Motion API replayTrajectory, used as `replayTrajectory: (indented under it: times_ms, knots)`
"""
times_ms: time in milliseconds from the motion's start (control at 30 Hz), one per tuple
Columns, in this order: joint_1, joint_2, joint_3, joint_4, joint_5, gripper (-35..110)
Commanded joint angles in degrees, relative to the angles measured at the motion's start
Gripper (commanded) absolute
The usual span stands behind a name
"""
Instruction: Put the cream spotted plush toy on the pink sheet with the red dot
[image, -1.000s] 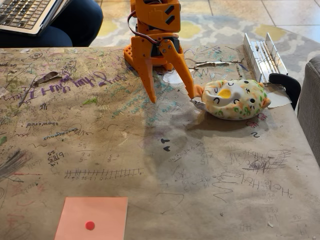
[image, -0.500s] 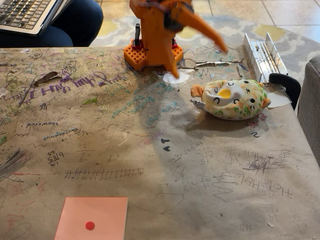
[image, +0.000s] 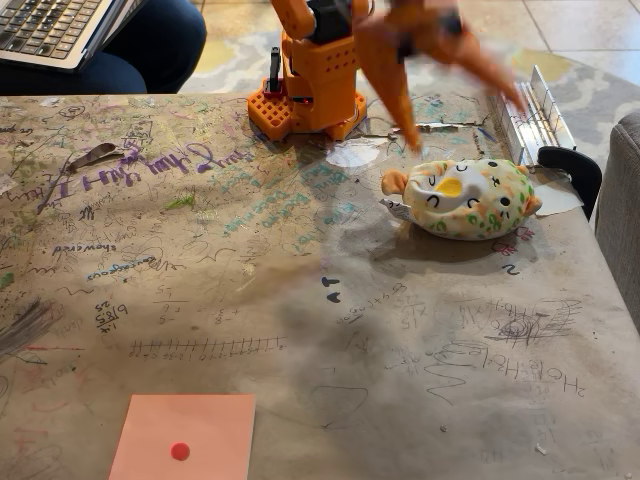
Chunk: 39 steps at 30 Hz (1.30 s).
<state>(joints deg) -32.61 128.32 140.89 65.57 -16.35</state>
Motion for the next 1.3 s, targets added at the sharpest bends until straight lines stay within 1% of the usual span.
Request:
replayTrajectory:
  times_ms: [0,100,200,267,367,467,600,733,867,1033,1200,1267]
  knots:
    - [2.55,-10.28,-5.89,-1.67,8.61,46]
    - [6.06,-17.84,-10.46,-0.44,14.41,45]
    - [6.15,-20.39,-11.51,-0.35,15.64,45]
    - [3.25,-18.28,-10.11,-0.09,12.74,46]
    - [-4.04,-9.84,-5.71,-2.2,3.87,48]
    - [-9.23,-7.03,-7.73,1.49,-2.72,47]
    - [-11.6,-9.67,-12.39,6.24,-6.42,47]
    - [-16.7,-3.87,-5.98,6.59,-10.11,47]
    - [-19.95,-1.76,-1.76,5.19,-7.21,47]
    - [-16.88,-5.19,2.64,-0.62,-3.43,47]
    - [-6.15,-11.51,3.87,-8.53,0.97,47]
    - [-3.78,-14.06,4.13,-11.6,1.85,47]
